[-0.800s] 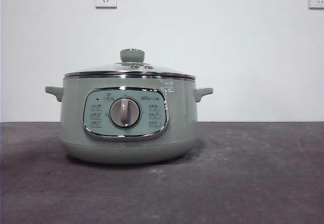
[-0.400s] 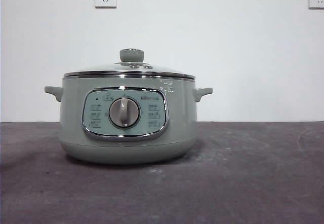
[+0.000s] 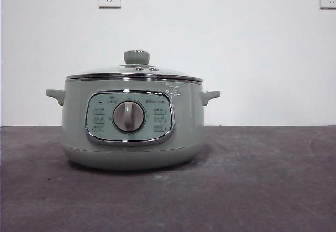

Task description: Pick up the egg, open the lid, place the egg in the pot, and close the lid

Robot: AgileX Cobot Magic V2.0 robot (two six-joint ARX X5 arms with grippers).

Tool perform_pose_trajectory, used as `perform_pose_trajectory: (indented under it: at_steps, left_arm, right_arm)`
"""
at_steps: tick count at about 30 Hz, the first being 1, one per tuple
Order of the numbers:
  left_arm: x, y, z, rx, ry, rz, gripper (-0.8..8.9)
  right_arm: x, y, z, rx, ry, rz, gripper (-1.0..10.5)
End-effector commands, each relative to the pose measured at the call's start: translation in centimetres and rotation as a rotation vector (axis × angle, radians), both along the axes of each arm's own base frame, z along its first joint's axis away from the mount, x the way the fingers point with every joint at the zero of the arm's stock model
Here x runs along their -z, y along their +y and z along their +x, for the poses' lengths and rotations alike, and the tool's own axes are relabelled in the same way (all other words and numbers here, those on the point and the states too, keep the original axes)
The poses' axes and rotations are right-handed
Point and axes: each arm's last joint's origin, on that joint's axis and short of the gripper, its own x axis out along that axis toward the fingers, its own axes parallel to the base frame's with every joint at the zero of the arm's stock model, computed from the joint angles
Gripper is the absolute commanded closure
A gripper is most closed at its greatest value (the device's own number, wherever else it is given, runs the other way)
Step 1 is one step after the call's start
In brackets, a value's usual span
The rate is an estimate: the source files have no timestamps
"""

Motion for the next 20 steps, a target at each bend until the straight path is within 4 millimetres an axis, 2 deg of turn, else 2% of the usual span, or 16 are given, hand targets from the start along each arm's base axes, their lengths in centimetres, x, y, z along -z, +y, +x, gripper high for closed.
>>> perform_pose_trajectory:
  at_steps: [1, 6, 9, 20]
  left_arm:
    - [1.1, 0.1, 0.2, -0.015, 0.021, -0.024, 8.17]
    - [3.1, 0.0, 0.5, -0.017, 0.103, -0.075, 8.17]
    - [3.6, 0.0, 0.4, -0.021, 0.163, -0.086, 8.17]
    - [3.9, 0.0, 0.4, -0.022, 0.189, -0.097, 8.17]
  right_arm:
    - [0.2, -0.1, -0.1, 0.007, 0.019, -0.007, 9.5]
    - [0.2, -0.1, -0.1, 0.007, 0.019, -0.007, 9.5]
    - [0.2, -0.1, -0.1, 0.006, 0.019, -0.006, 9.5]
    - [0.2, -0.1, -0.1, 0.007, 0.019, -0.007, 9.5]
